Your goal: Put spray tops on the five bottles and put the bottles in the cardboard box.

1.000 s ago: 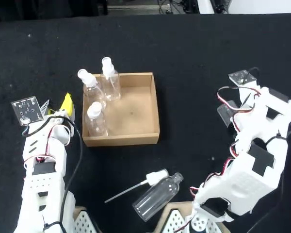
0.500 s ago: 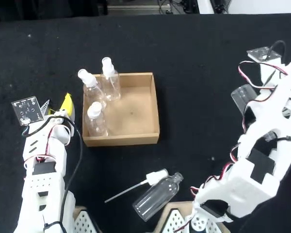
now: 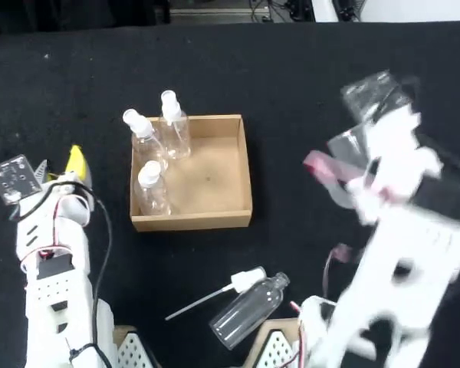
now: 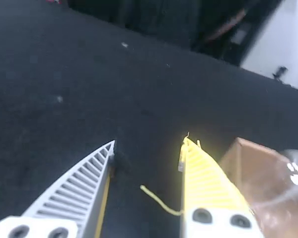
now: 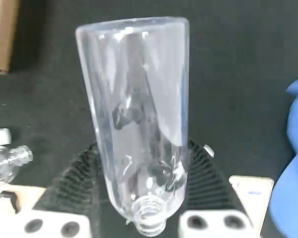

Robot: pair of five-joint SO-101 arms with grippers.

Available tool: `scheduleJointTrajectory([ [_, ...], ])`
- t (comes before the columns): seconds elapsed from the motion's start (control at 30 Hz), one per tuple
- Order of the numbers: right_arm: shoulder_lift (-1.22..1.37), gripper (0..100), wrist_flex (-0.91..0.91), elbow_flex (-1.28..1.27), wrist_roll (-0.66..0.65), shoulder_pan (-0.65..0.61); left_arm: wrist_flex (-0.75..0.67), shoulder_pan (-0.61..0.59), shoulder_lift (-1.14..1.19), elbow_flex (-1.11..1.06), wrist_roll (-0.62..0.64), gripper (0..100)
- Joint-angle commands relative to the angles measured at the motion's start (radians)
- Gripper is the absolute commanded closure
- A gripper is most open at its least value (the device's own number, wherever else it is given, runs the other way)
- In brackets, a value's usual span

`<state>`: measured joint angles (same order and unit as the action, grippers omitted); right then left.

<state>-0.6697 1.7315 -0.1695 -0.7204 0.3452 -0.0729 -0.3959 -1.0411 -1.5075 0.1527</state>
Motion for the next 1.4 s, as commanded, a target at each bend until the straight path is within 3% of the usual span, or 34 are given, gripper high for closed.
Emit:
scheduleJointTrajectory([
  [0.0, -0.257, 92.8, 0.032, -0.131, 0.006, -0.132, -0.014, -0.024, -0.021, 0.088, -0.003, 81],
  [0.1, -0.329, 92.8, 0.029, -0.263, -0.006, -0.247, 0.091, -0.044, -0.021, 0.114, -0.006, 81],
  [0.2, -0.326, 92.9, 0.020, -0.360, -0.060, -0.305, 0.281, -0.090, -0.021, 0.196, -0.006, 81],
  [0.33, -0.252, 92.8, 0.006, -0.449, -0.161, -0.232, 0.493, -0.108, -0.021, 0.288, -0.006, 81],
  [0.43, -0.157, 92.8, -0.058, -0.533, -0.279, -0.118, 0.562, -0.102, -0.021, 0.308, -0.006, 81],
  [0.63, 0.054, 92.8, -0.359, -0.654, -0.311, 0.135, 0.559, -0.087, -0.020, 0.266, 0.002, 81],
  [0.77, 0.148, 92.6, -0.479, -0.664, -0.310, 0.218, 0.559, -0.048, -0.020, 0.255, 0.002, 81],
  [1.03, 0.202, 69.9, -0.497, -0.664, -0.310, 0.230, 0.560, -0.042, -0.020, 0.255, 0.002, 81],
  [1.23, 0.200, 72.1, -0.489, -0.647, -0.327, 0.295, 0.537, -0.044, -0.021, 0.234, 0.002, 81],
  [1.37, 0.206, 73.0, -0.491, -0.657, -0.453, 0.391, 0.488, -0.047, -0.021, 0.203, 0.002, 81],
])
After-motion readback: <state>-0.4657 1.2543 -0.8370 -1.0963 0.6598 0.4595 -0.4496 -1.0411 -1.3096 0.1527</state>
